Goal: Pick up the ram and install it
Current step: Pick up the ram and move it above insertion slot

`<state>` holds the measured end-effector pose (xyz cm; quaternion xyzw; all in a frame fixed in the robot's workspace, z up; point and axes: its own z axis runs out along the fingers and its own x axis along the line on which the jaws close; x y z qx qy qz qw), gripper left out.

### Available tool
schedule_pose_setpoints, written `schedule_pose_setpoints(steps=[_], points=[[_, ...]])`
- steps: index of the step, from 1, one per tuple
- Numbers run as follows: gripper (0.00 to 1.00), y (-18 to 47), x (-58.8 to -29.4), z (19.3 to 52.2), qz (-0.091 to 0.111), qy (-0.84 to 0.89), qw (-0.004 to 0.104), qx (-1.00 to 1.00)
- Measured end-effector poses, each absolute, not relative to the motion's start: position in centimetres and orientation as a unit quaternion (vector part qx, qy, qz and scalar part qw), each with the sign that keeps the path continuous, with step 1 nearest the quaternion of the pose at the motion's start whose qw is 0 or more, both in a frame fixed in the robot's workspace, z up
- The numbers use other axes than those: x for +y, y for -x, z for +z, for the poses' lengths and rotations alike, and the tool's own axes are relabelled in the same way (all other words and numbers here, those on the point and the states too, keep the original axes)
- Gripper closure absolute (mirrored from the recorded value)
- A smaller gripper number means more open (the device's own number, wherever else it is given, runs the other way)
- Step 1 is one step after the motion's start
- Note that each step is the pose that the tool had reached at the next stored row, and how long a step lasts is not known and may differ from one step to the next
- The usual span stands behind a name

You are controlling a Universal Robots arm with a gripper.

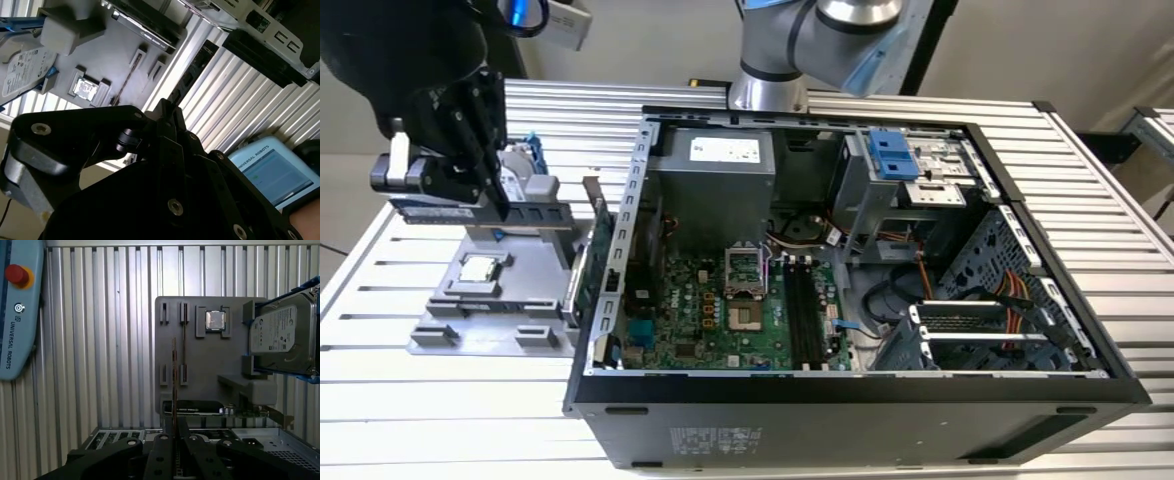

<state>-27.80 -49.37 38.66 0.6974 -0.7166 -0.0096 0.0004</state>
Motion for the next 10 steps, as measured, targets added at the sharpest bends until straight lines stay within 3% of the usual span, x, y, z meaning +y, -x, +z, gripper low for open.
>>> schedule_pose_setpoints(steps=[10], points=[[1.00, 26.4, -49.4, 38.7, -0.010, -0.704, 0.000, -0.710]])
